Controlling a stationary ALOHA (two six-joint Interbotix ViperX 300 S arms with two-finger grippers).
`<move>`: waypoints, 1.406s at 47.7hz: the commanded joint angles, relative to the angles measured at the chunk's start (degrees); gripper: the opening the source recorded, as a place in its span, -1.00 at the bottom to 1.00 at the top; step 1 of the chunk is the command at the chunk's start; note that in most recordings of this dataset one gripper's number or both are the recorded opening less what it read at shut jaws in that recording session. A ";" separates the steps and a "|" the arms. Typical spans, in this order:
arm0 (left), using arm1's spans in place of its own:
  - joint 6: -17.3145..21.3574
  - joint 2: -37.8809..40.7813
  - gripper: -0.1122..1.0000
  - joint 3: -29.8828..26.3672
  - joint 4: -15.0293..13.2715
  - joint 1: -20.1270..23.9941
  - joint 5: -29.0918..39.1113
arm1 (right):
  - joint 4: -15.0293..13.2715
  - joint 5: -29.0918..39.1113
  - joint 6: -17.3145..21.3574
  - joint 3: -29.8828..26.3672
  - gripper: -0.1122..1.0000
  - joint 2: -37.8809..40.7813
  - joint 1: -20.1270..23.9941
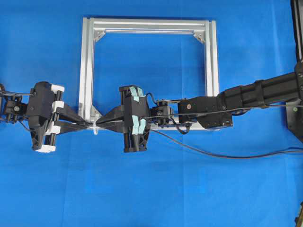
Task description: Insert the wire through the string loop located on the left side.
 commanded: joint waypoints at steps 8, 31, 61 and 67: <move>0.00 -0.79 -0.69 -0.35 0.18 -0.09 -0.09 | 0.18 0.35 -0.09 -0.53 -0.81 -1.14 -0.18; -0.09 -0.79 -0.69 -0.35 0.18 -0.09 -0.09 | 1.49 1.67 0.88 -0.26 0.49 -1.41 0.09; -0.09 -13.89 -0.69 6.15 0.18 -1.05 2.46 | 1.67 1.49 0.88 3.34 0.88 -4.48 0.26; -0.09 -21.62 -0.69 7.91 0.18 -1.14 5.80 | 1.67 1.49 0.88 3.34 0.88 -4.57 0.35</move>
